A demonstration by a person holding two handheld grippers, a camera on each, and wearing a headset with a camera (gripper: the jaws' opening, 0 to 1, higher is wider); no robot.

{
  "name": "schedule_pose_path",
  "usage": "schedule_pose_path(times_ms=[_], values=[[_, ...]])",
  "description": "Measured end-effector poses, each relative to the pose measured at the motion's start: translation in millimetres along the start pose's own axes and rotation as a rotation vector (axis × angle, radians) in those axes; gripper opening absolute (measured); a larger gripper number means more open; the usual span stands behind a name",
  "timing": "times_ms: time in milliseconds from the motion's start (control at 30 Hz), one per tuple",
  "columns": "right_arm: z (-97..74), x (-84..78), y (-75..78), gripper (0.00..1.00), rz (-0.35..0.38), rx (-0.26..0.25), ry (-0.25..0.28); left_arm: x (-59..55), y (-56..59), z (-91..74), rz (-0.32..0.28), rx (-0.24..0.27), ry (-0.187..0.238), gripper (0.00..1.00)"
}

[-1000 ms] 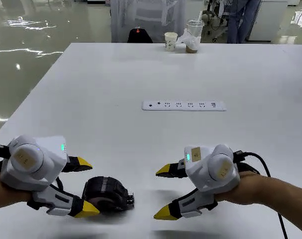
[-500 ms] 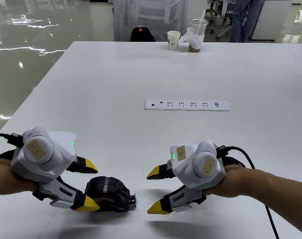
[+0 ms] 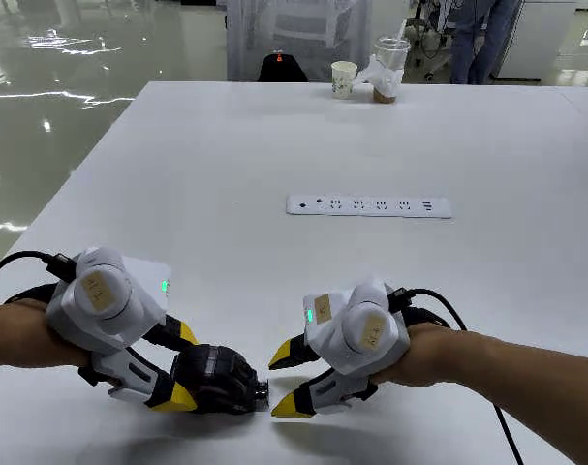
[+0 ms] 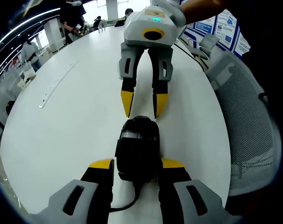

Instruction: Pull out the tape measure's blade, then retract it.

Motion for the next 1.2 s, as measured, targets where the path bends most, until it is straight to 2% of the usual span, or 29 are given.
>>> schedule_pose_path(times_ms=[467,867,1200], values=[[14.1,-2.9,3.7,0.13,0.044,-0.003,-0.028,-3.3,0.2,8.6,0.025,-0.011,-0.019,0.28],[16.8,-3.1,3.2,0.11,0.093,-0.01,-0.024,-2.1,2.7,7.8,0.025,-0.005,-0.012,0.27],[16.2,-2.8,2.0,0.09,0.082,-0.006,-0.032,1.0,7.3,5.4,0.027,-0.012,-0.006,0.27]])
Point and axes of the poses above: the centre of the closed fingertips' face, and the gripper's own axes: z roughly forward along the fingers, y roughly to its right, x roughly out of its top, the point moved 1 cm from there along -z, roughly backward along the fingers, and after that the axes turned 1 degree about x, right-handed, at the moved point
